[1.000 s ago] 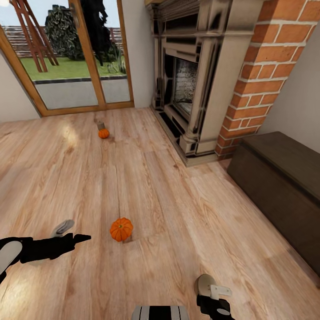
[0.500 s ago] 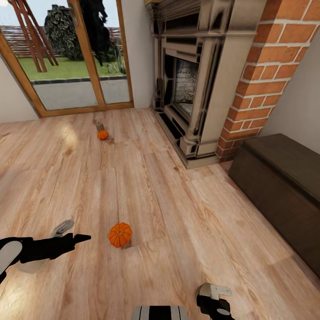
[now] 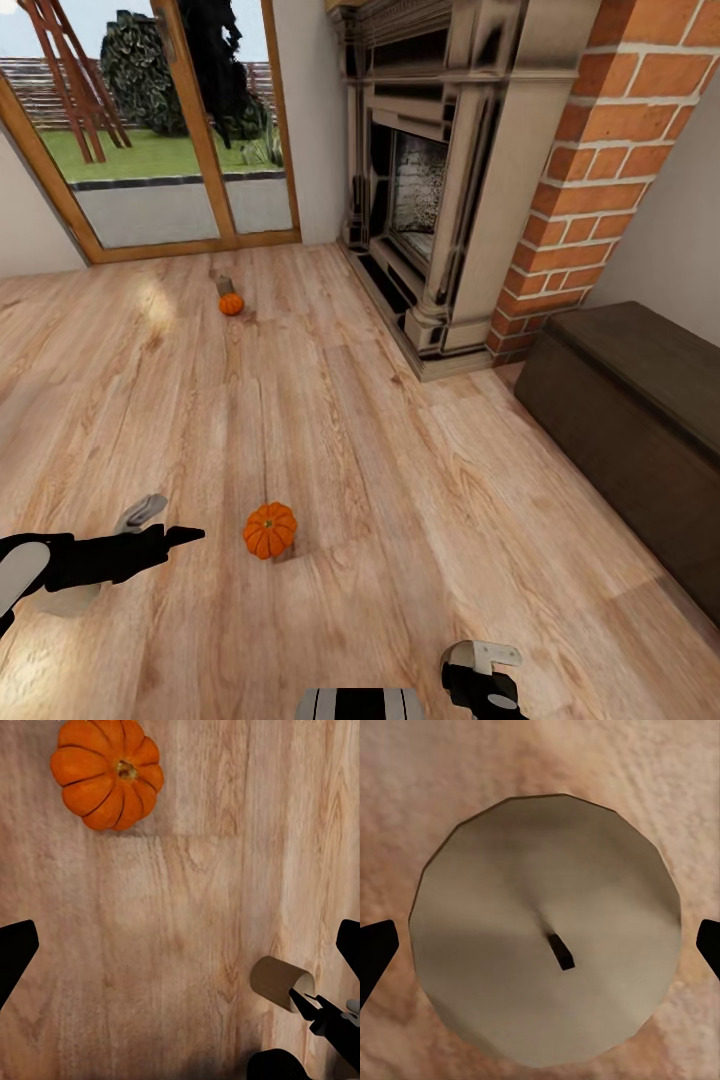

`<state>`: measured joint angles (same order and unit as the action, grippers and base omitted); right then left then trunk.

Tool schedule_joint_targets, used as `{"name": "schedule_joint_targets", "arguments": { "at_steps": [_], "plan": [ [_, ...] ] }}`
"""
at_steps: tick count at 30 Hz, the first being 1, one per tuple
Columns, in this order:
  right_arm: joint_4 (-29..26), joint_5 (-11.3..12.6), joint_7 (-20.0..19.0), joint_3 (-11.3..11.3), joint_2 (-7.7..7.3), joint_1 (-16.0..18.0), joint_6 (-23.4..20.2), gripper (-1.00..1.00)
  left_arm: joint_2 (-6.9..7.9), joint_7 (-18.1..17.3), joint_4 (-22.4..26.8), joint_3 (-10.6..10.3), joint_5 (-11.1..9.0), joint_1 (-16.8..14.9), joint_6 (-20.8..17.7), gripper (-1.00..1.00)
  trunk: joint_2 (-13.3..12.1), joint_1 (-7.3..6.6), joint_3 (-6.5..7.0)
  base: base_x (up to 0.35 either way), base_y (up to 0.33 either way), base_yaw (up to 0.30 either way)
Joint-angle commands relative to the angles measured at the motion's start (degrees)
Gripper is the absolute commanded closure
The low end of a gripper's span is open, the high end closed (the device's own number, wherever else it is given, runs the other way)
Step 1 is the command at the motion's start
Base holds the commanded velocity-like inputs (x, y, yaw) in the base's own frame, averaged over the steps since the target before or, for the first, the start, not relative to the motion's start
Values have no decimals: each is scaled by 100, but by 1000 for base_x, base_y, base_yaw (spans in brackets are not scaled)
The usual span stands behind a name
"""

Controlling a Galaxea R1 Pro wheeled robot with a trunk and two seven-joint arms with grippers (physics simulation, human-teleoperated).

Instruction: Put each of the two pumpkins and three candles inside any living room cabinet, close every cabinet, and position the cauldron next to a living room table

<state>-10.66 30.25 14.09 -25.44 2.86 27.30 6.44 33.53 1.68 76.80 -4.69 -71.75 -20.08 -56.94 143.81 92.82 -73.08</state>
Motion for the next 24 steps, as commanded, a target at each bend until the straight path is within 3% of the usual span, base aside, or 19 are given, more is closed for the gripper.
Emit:
{"name": "schedule_joint_targets", "arguments": {
  "at_steps": [1,6,10,18,24],
  "plan": [
    [2,60,24,-49,1,3,26,-100,4,17,2,-7,-23,-4,-10,-100,2,-1,-4,0,0,0],
    [2,30,24,-49,4,3,41,-100,4,16,3,-6,-28,-1,-10,-100,2,-1,-4,0,0,0],
    [2,-12,24,-49,2,3,66,-100,4,16,9,-6,-31,-1,-10,-100,7,9,-93,0,0,0],
    [2,-19,24,-49,-4,3,76,-100,3,16,10,-6,-32,0,-10,-100,7,9,-93,0,0,0],
    [2,-19,24,-49,-5,3,78,-100,-1,16,10,-6,-32,-3,-10,-100,15,25,-226,0,0,0]
  ]
}}
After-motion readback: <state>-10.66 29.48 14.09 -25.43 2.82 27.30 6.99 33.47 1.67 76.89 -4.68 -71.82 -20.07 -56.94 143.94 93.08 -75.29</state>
